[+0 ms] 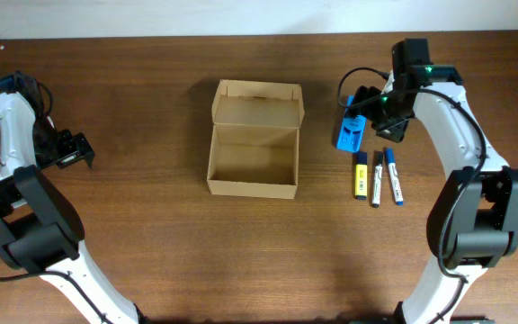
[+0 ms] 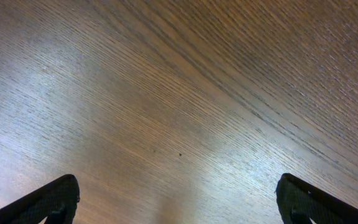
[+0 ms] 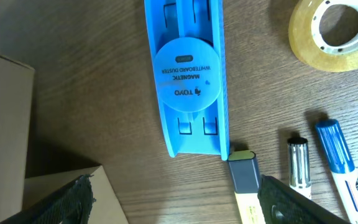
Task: Pack container
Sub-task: 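Lower the right gripper onto the blue duster and grasp it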
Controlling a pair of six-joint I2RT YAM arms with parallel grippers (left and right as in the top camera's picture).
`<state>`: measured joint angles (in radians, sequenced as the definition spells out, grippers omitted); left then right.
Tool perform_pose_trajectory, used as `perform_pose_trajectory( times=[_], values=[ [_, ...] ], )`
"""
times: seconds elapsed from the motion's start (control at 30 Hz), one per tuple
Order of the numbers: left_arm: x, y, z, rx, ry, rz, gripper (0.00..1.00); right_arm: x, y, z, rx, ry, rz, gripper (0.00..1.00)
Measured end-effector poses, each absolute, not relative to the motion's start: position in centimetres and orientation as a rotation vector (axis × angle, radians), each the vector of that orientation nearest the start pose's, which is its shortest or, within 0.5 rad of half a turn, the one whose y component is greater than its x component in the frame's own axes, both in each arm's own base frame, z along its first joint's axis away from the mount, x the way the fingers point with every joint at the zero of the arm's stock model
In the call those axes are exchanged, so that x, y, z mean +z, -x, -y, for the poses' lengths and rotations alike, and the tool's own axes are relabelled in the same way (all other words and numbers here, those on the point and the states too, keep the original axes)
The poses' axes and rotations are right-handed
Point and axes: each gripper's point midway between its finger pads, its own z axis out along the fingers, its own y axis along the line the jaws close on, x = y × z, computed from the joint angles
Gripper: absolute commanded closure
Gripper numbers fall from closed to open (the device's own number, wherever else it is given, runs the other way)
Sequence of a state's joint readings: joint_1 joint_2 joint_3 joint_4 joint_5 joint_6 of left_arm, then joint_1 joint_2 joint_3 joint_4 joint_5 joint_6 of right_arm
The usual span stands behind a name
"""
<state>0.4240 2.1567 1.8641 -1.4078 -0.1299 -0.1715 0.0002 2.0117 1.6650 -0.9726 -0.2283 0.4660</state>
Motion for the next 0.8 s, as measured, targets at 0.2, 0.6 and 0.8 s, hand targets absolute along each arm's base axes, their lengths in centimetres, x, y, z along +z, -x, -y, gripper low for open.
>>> perform_pose_trajectory(
  times=[0.2,0.6,0.8],
  values=[
    [7.8,-34.3,-17.9,0.185,0.949,-3.141,0.00,10.0,-43.9,-4.0,0.303,-0.488,-2.897,0.18],
    [7.8,-34.3,-17.9,0.185,0.949,-3.141,0.00,8.3,-45.6,-2.8,0.175,-0.349,-2.930,0.17],
    [7.8,-34.3,-17.9,0.185,0.949,-3.141,0.00,5.4,-46.1,-2.9,0.156,-0.392,-2.960,0.13]
  ],
)
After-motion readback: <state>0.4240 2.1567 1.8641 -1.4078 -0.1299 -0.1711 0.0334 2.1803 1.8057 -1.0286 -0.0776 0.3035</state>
